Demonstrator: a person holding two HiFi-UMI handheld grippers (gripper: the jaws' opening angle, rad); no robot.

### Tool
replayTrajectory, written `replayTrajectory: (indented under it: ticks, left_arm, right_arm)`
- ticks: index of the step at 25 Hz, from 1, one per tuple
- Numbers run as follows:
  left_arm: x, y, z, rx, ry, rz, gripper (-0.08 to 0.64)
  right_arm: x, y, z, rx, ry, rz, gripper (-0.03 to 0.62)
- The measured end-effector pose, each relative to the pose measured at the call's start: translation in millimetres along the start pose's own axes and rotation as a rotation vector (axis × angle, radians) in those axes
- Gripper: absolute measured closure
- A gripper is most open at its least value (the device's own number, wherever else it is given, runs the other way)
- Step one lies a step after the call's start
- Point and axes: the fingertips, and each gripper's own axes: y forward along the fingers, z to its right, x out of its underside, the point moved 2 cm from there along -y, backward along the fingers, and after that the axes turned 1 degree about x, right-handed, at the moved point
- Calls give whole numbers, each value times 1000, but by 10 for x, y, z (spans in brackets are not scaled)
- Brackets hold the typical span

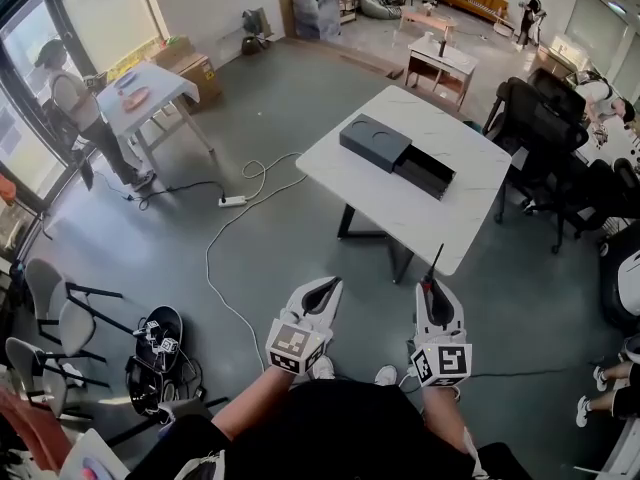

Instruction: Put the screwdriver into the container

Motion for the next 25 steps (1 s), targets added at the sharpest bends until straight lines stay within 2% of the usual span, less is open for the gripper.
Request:
replayTrajectory:
  ticks: [6, 12, 15, 25]
  left_arm:
    - [118, -182, -258, 19, -15, -16, 551]
    - [183, -92, -285, 49, -40, -29, 551]
    - [154, 11, -311, 65, -42, -31, 551]
    - [11, 563, -476, 28, -20, -24, 551]
  right_arm:
    - [48, 76, -263, 28, 9, -3, 502]
    - [88, 166, -361, 17, -15, -18, 502]
    - [79, 292, -316, 10, -15, -22, 500]
    - [-29, 818, 96, -13, -50, -7, 500]
